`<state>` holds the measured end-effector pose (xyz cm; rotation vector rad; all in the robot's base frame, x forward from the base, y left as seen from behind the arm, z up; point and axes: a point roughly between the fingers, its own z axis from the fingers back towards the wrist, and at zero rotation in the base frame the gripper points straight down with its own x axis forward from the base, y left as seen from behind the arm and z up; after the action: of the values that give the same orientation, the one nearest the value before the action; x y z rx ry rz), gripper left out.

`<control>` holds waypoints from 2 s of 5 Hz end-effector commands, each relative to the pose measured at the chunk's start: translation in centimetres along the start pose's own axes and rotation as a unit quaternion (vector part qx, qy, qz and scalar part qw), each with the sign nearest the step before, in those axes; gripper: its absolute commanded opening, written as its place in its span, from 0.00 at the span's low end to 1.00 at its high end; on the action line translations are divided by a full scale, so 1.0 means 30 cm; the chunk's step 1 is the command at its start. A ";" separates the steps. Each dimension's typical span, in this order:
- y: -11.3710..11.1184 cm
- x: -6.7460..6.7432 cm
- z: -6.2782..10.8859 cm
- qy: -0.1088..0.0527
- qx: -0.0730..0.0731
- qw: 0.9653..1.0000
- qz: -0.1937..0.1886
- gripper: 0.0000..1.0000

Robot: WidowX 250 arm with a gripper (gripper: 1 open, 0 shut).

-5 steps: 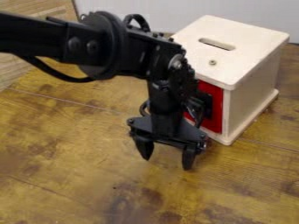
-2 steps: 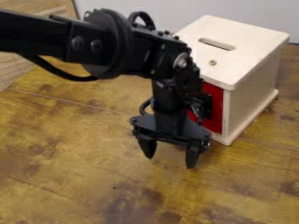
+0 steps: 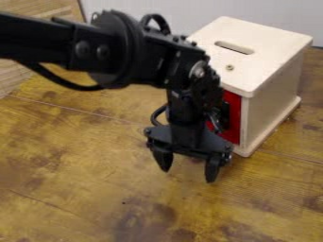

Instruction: Close the drawer

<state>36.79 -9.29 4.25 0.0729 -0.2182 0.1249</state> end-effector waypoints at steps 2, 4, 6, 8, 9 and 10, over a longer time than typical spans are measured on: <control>-0.027 0.054 0.131 -0.062 -0.022 0.998 0.002 1.00; -0.024 0.053 0.136 -0.069 -0.023 0.997 0.007 1.00; -0.014 0.042 0.120 -0.076 -0.021 0.997 0.013 1.00; 0.001 0.043 0.100 -0.080 -0.016 0.997 0.014 1.00; 0.007 0.045 0.093 -0.082 -0.014 0.996 0.014 1.00; 0.014 0.045 0.088 -0.085 -0.012 0.996 0.014 1.00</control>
<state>36.92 -8.66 4.35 0.0780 -0.3126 0.1518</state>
